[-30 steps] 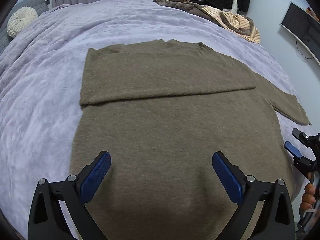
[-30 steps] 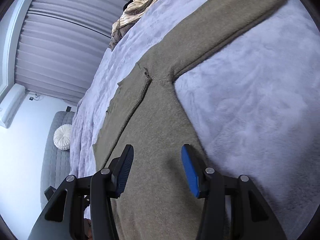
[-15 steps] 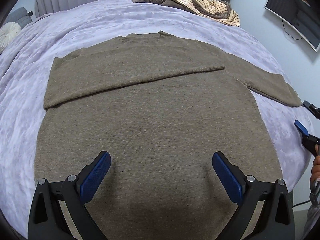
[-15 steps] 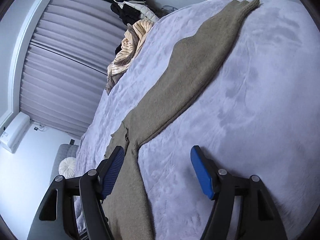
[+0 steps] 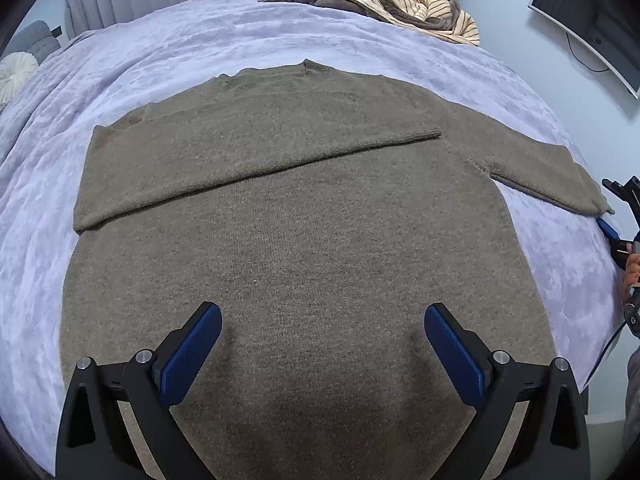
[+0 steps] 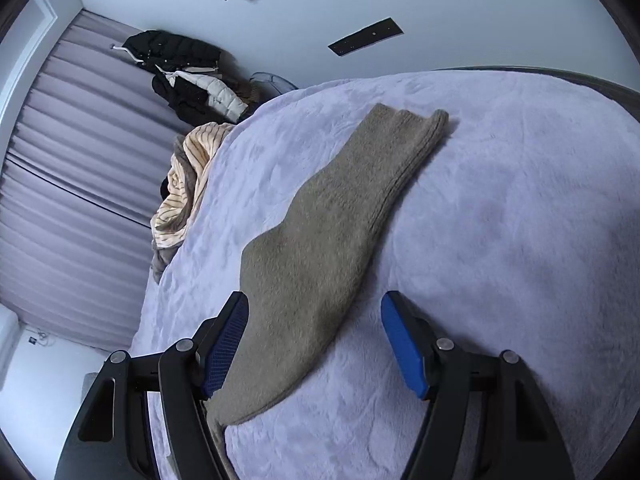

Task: Fold small clothes

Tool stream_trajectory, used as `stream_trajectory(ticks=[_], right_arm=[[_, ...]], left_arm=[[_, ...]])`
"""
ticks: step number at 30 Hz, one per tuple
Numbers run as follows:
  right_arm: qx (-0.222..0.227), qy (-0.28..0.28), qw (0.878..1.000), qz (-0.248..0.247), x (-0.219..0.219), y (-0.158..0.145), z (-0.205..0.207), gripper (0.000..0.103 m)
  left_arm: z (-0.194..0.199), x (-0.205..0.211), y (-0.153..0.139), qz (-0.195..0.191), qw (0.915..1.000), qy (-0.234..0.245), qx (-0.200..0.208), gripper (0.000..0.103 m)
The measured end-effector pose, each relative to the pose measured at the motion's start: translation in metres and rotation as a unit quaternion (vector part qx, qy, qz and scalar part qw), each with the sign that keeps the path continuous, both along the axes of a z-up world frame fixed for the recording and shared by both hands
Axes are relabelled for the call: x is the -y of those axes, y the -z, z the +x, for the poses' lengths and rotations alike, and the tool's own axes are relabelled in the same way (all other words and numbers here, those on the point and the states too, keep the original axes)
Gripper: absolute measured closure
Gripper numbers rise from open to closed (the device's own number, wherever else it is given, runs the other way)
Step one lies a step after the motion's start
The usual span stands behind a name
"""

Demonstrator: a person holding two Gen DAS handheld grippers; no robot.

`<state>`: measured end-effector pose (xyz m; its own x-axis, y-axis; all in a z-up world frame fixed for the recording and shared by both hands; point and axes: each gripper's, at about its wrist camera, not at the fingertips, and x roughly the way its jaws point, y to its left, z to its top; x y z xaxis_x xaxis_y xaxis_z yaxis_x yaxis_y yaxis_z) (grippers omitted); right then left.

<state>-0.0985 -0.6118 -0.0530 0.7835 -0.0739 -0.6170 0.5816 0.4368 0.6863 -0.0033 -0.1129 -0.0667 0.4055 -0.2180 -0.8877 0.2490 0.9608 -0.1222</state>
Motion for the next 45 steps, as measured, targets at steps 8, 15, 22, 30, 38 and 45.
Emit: stream_trajectory(ticks=[8, 15, 22, 30, 38, 45], right_arm=[[0.039, 0.018, 0.998, 0.053, 0.015, 0.010, 0.016, 0.076], [0.115, -0.041, 0.990, 0.064, -0.005, -0.011, 0.037, 0.097], [0.157, -0.232, 0.960, -0.027, -0.115, -0.082, 0.117, 0.097], [0.070, -0.462, 0.876, -0.115, -0.337, -0.057, 0.214, 0.097], [-0.078, -0.492, 0.862, -0.096, -0.421, 0.046, 0.231, 0.090], [-0.054, -0.428, 0.899, -0.079, -0.393, 0.026, 0.239, 0.065]], left_arm=[[0.009, -0.007, -0.005, -0.013, 0.9998, -0.009, 0.007, 0.001], [0.019, -0.034, -0.012, -0.024, 0.9990, -0.033, 0.021, 0.001], [0.025, -0.072, -0.011, -0.046, 0.9963, -0.068, 0.027, 0.001], [0.023, -0.129, -0.005, -0.046, 0.9917, -0.115, 0.035, 0.001], [0.017, -0.194, 0.006, -0.049, 0.9849, -0.163, 0.033, 0.001], [0.015, -0.217, 0.021, -0.065, 0.9816, -0.179, 0.019, 0.001]])
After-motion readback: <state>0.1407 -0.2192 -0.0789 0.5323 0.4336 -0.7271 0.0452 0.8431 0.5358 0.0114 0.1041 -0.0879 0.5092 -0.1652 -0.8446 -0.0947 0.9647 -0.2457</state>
